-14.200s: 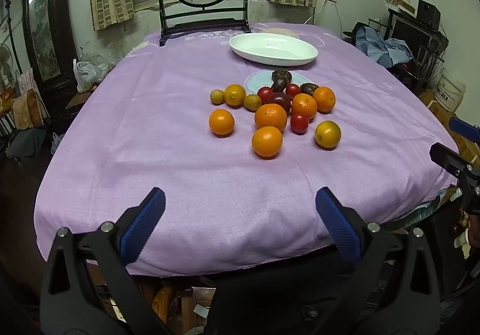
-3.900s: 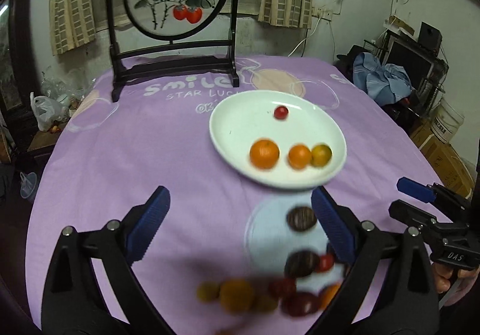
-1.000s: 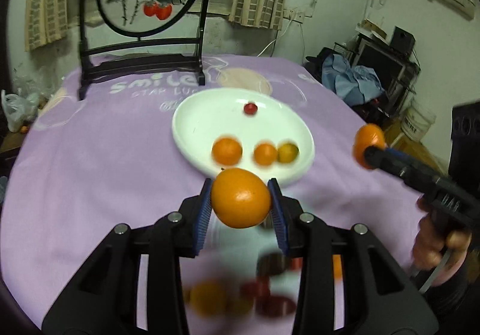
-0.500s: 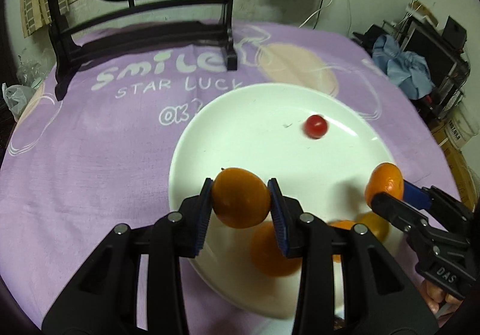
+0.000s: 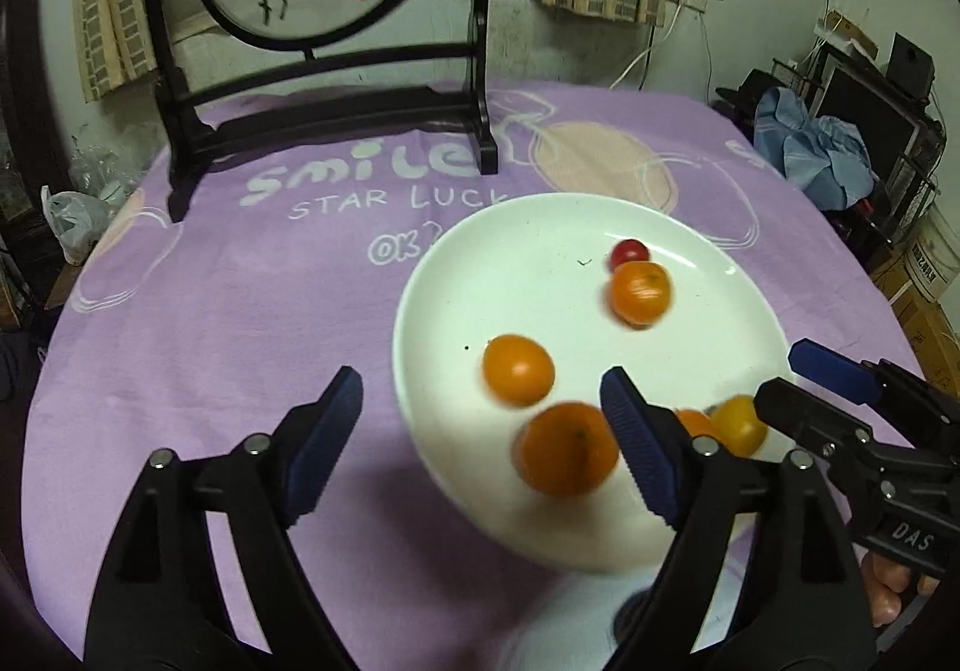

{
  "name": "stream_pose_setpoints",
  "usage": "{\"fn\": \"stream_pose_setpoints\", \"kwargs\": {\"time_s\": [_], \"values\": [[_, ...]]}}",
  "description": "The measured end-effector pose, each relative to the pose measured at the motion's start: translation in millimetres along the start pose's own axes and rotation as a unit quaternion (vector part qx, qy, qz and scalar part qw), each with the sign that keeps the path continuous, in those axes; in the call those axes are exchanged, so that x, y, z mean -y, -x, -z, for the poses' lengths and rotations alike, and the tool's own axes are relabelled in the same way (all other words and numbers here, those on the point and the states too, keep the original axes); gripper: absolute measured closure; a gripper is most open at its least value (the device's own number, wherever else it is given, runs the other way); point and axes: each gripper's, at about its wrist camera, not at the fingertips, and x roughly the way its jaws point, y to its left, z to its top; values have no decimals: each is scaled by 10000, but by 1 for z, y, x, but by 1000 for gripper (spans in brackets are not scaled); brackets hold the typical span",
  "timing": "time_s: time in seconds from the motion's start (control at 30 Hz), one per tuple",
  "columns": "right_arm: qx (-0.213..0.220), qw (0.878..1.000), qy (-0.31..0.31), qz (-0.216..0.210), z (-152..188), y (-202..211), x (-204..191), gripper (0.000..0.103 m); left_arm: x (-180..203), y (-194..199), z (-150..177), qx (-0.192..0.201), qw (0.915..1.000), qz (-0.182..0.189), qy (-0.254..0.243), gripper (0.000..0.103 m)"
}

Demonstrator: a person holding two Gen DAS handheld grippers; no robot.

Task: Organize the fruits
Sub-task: 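Carry both oranges to the white plate and open both tools, then grasp a large orange with the right tool while the left tool grasps a dark red tomato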

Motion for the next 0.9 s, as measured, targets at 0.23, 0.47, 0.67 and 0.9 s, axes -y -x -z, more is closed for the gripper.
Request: {"fn": "stream_pose_setpoints", "kwargs": {"time_s": [0.23, 0.47, 0.67, 0.9], "values": [[139, 9996, 153, -208, 41, 60, -17, 43, -5, 74, 49, 302, 9993, -199, -24, 10], [-194, 9980, 495, -327, 117, 108, -32, 40, -15, 128, 142, 286, 9994, -27, 187, 8], [-398, 9975, 582, -105, 152, 110, -43, 40, -7, 142, 215, 169, 9994, 295, 119, 8], [-882, 9949, 465, -119, 155, 82, -46, 41, 3, 148, 240, 281, 9989, 340, -156, 8]]}}
